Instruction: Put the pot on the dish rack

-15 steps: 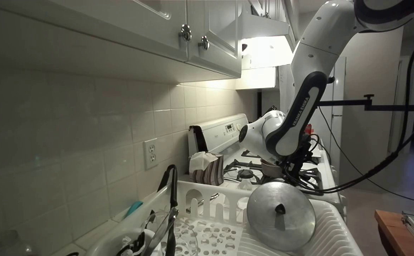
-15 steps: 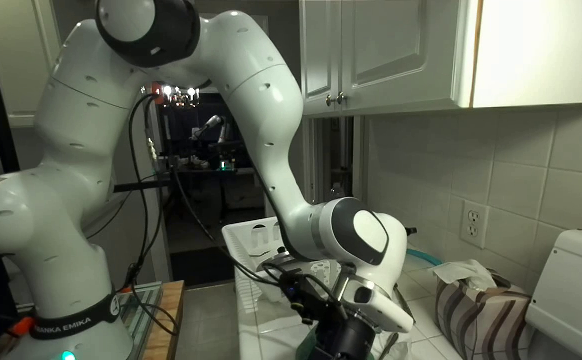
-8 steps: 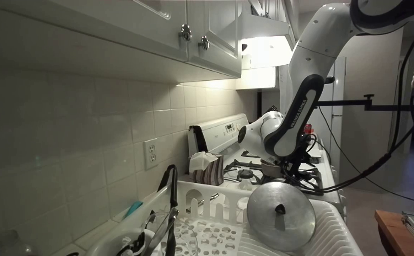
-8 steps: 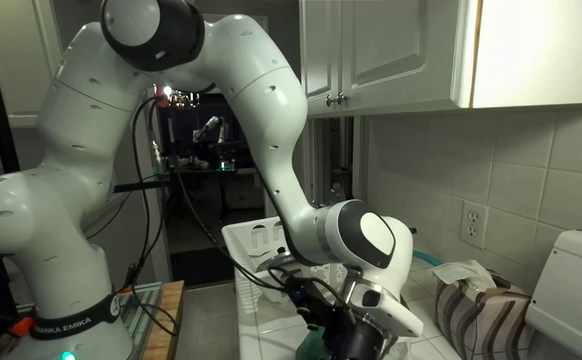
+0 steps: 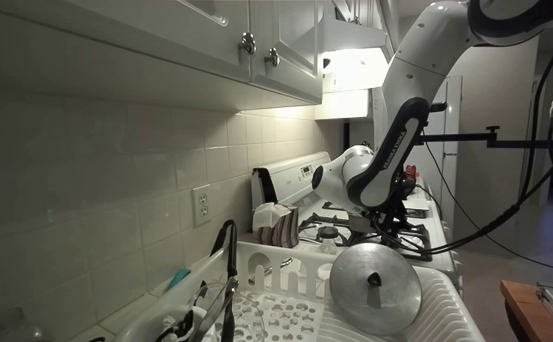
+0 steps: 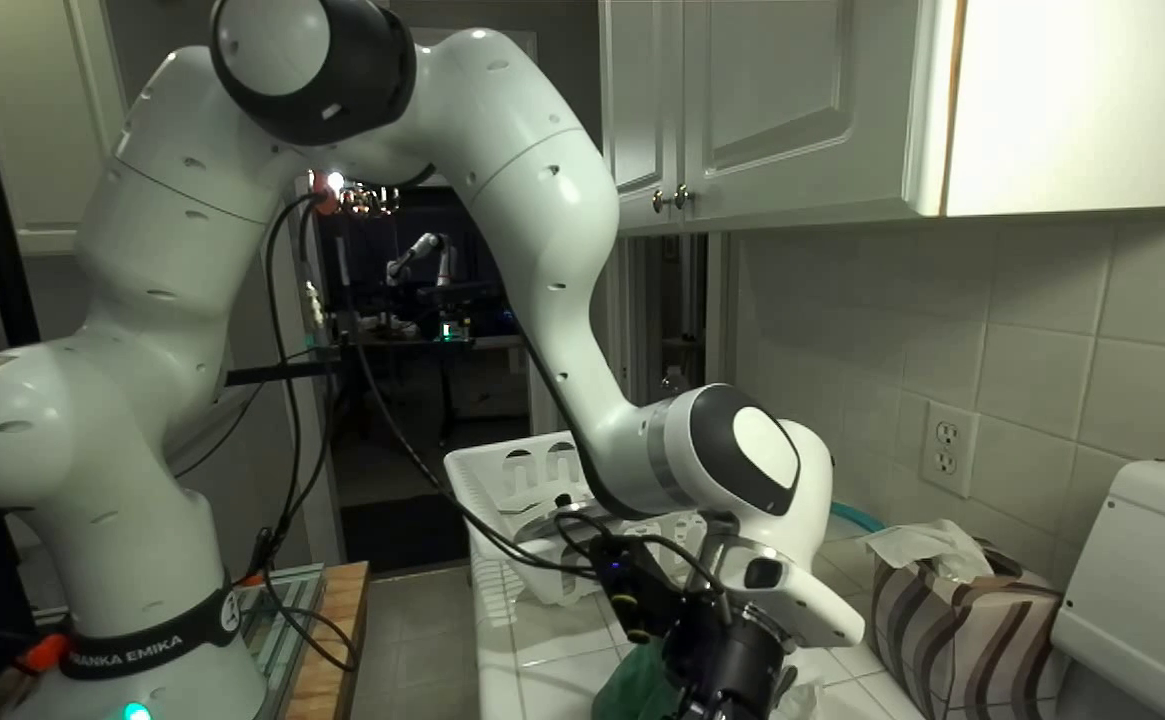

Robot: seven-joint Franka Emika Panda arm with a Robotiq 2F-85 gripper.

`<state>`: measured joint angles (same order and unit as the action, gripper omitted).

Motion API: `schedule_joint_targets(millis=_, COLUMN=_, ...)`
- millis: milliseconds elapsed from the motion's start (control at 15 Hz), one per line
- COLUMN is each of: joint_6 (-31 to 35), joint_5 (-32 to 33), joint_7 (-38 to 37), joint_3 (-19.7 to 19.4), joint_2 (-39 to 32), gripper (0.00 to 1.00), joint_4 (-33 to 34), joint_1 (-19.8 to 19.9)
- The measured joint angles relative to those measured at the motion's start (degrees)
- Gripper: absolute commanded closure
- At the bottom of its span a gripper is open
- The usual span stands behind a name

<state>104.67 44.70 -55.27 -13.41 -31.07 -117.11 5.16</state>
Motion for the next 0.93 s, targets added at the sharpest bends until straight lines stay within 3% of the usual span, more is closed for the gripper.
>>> schedule_joint_targets(millis=267, joint_6=-2.2, joint_5=0.7, joint_7=0.0, joint_3=0.1, joint_2=0.1, gripper=0.98, joint_4=0.4, joint_1=-1.4)
schedule_joint_targets(millis=533, joint_6=-8.9, joint_5=1.0, joint_7=-2.7, joint_3=0.4, joint_2=2.0, gripper=0.98, joint_4=0.2, joint_1=-4.0)
schedule_joint_targets(millis=933, joint_6=-16.5, joint_5=1.0, joint_7=-5.0, joint_3=3.6, joint_2=4.5, gripper=0.98, joint_4=-0.3, joint_1=-5.9)
